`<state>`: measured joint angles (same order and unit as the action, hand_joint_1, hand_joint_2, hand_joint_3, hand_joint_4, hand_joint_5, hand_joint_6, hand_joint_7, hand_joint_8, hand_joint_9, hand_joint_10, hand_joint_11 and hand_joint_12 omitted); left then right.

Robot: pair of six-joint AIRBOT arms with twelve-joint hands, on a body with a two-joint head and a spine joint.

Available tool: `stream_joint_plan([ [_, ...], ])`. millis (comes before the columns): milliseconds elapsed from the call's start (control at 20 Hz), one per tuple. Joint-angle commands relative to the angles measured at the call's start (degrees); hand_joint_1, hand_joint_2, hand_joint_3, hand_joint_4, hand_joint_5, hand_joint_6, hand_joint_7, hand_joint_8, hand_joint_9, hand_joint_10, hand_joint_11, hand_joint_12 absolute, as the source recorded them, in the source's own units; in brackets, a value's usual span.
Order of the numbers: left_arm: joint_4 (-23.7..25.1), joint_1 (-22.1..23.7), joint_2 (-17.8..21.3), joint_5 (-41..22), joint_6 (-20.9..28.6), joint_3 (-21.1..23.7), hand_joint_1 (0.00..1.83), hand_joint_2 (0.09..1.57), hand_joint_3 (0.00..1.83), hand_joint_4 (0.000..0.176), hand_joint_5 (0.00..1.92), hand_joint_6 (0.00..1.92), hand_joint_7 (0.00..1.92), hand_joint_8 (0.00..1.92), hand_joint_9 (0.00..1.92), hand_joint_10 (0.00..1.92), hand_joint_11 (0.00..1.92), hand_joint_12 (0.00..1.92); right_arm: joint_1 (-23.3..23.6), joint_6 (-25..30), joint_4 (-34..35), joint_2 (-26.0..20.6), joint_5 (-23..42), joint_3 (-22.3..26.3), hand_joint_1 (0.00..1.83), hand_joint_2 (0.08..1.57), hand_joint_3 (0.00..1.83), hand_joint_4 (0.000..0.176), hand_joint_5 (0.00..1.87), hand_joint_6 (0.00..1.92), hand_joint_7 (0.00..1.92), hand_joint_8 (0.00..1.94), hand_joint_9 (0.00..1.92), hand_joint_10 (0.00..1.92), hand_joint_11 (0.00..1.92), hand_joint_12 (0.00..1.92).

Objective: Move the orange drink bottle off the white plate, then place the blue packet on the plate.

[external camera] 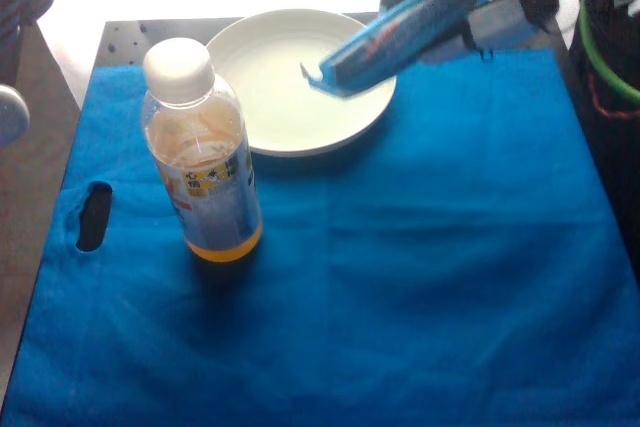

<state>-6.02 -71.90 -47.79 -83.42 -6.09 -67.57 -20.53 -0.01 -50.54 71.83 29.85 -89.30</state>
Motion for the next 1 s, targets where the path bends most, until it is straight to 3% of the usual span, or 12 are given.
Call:
stream_joint_plan([
  [0,-2.33,0.31,-0.46,-6.93,0.33,-0.53,0.42,0.89,0.01,0.176,0.00,0.00,0.00,0.00,0.00,0.00,0.00,0.00,1.09,0.18,2.65,0.78,4.21,-0.31,1.27,1.08,0.00,0.000,1.21,0.37,0.99,1.21,0.86,1.51,0.74,1.87],
  [100,-2.17,0.31,-0.88,-7.36,0.33,-0.79,0.43,0.88,0.01,0.176,0.00,0.00,0.00,0.00,0.00,0.00,0.00,0.00,1.24,0.17,3.10,2.06,4.22,-1.01,1.27,1.10,0.00,0.000,1.20,0.34,0.94,1.30,0.82,1.55,0.73,1.88],
  [300,-2.15,0.31,-1.09,-8.17,0.34,-1.00,0.38,0.90,0.01,0.176,0.00,0.00,0.00,0.00,0.00,0.00,0.00,0.00,1.30,0.15,3.79,4.31,4.19,-3.89,1.28,1.09,0.00,0.000,1.14,0.43,1.03,1.17,1.01,1.19,0.91,1.57],
  [350,-2.13,0.32,-1.24,-8.20,0.34,-1.08,0.40,0.88,0.00,0.176,0.00,0.00,0.00,0.00,0.00,0.00,0.00,0.00,1.30,0.15,3.79,5.05,4.19,-4.83,1.21,1.06,0.00,0.000,1.13,0.65,1.06,1.01,1.04,1.30,0.96,1.64],
  [400,-2.13,0.32,-1.33,-8.35,0.34,-1.09,0.41,0.89,0.01,0.176,0.00,0.00,0.00,0.00,0.00,0.00,0.00,0.00,1.30,0.15,3.79,5.78,4.19,-5.64,1.19,1.05,0.00,0.000,1.13,0.70,0.99,1.46,1.00,1.77,1.05,1.91],
  [450,-2.14,0.32,-1.50,-8.65,0.34,-1.12,0.41,0.89,0.01,0.176,0.00,0.00,0.00,0.00,0.00,0.00,0.00,0.00,1.30,0.15,3.79,6.36,4.19,-6.26,1.19,1.05,0.00,0.000,1.13,0.70,0.99,1.46,1.00,1.77,1.05,1.91],
  [500,-2.14,0.32,-1.81,-8.85,0.34,-1.25,0.41,0.88,0.00,0.176,0.00,0.00,0.00,0.00,0.00,0.00,0.00,0.00,1.30,0.15,3.80,6.91,4.19,-6.81,1.19,1.06,0.00,0.000,1.11,0.74,0.97,1.23,0.92,1.58,0.88,1.85],
  [550,-2.14,0.34,-2.13,-8.96,0.34,-1.38,0.38,0.88,0.00,0.176,0.00,0.00,0.00,0.00,0.00,0.00,0.00,0.00,1.30,0.15,4.12,7.60,4.19,-7.62,1.28,1.07,0.00,0.000,1.21,0.34,1.05,1.12,0.86,1.20,0.31,1.64],
  [650,-2.15,0.35,-2.62,-9.27,0.37,-1.59,0.38,0.88,0.00,0.176,0.00,0.00,0.00,0.00,0.00,0.00,0.00,0.00,1.29,0.14,4.58,9.49,4.20,-9.56,1.28,1.08,0.00,0.000,1.28,0.18,0.99,1.21,0.86,1.31,0.68,1.76],
  [750,-2.18,0.35,-3.00,-9.56,0.43,-1.72,0.39,0.89,0.00,0.176,0.00,0.00,0.00,0.00,0.00,0.00,0.00,0.00,1.28,0.13,5.09,10.78,4.23,-10.39,1.28,1.08,0.00,0.000,1.27,0.20,0.97,1.24,0.85,1.25,0.70,1.65],
  [900,-2.25,0.37,-3.35,-9.75,0.57,-1.87,0.35,0.90,0.00,0.176,0.00,0.00,0.00,0.00,0.00,0.00,0.00,0.00,1.20,0.01,5.21,12.16,4.23,-11.18,1.26,1.05,0.01,0.000,1.22,0.43,1.06,0.99,0.97,0.83,0.76,1.36],
  [950,-2.26,0.38,-3.42,-9.83,0.61,-1.89,0.35,0.90,0.01,0.176,0.00,0.00,0.00,0.00,0.00,0.00,0.00,0.00,0.96,0.01,5.30,12.90,4.23,-11.64,1.27,1.08,0.01,0.000,1.17,0.41,1.02,1.16,0.98,1.06,0.82,1.54],
])
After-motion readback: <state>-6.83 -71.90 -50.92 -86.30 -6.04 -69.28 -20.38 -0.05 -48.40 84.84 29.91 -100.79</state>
